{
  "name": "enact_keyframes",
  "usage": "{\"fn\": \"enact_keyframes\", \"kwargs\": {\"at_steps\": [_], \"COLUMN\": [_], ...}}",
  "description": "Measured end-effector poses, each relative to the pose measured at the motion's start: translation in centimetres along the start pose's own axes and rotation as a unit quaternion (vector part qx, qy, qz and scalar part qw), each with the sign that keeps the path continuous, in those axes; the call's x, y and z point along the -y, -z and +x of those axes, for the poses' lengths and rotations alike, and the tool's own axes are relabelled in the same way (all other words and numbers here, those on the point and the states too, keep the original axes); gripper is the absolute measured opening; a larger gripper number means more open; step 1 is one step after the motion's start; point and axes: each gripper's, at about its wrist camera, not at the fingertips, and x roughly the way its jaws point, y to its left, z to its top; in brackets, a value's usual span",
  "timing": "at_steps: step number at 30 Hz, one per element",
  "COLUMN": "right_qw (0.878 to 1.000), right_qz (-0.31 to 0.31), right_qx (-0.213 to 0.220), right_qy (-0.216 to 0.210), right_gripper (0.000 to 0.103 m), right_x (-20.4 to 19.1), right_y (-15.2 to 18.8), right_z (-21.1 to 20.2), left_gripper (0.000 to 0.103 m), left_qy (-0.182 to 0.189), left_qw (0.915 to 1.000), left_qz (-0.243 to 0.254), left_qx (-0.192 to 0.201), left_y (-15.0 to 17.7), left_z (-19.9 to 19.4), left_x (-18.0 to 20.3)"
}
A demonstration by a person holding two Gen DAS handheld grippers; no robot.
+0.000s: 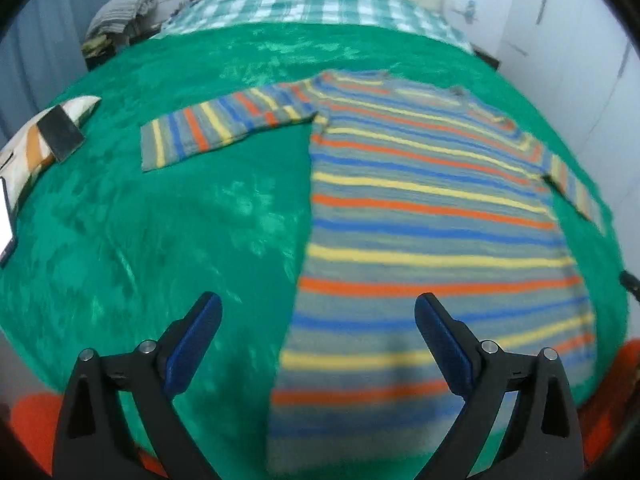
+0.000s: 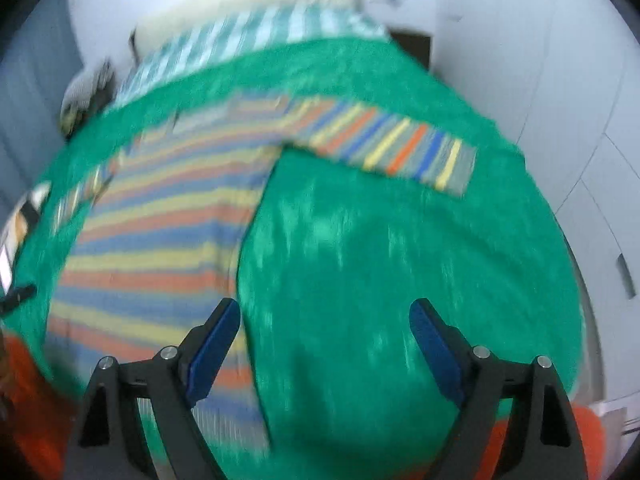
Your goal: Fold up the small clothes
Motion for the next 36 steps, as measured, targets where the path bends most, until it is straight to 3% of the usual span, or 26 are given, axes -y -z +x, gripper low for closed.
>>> {"fn": "enact_keyframes", "kwargs": {"at_steps": [3,6,13,19,27,36], "right_qw": [1.000,0.997,0.998,0.999,0.998,0.998], "right_qz": [0.007,0.008,-0.002,-0.005,-0.009,-0.010], "right_qx": [0.002,-0.072,-0.054,-0.046,-0.041,-0.043], "right_qy": [0.009,0.023,0.021,0.027,0.036,0.040], "right_gripper": [0.086,0.086,0.102,0.103,0.103,0.103], "right_x": [0.0,0.6,0.3,-0.1,-0.2,-0.2], "right_y": [0.5,2.5,3.4,3.9,4.1,4.1], "right_z": [2.6,6.2,6.9,6.6,6.7,6.7], "left_gripper": [0.098,0.099,0.103,0.103,0.103,0.103], "left_qy": [-0.012,-0.010,-0.021,0.000,-0.022,-0.009], "left_qw": [0.9996,0.9980,0.9982,0.9979,0.9974,0.9976], "left_qz": [-0.016,-0.029,-0.024,-0.021,0.011,0.016], "left_qx": [-0.021,-0.055,-0.050,-0.062,-0.068,-0.067], "left_y": [0.5,2.3,2.3,2.5,2.7,2.5], "left_z": [3.4,5.7,5.6,5.5,5.7,5.5], "left_x": [-1.1,-1.9,-1.4,-2.0,-1.1,-1.4]}}
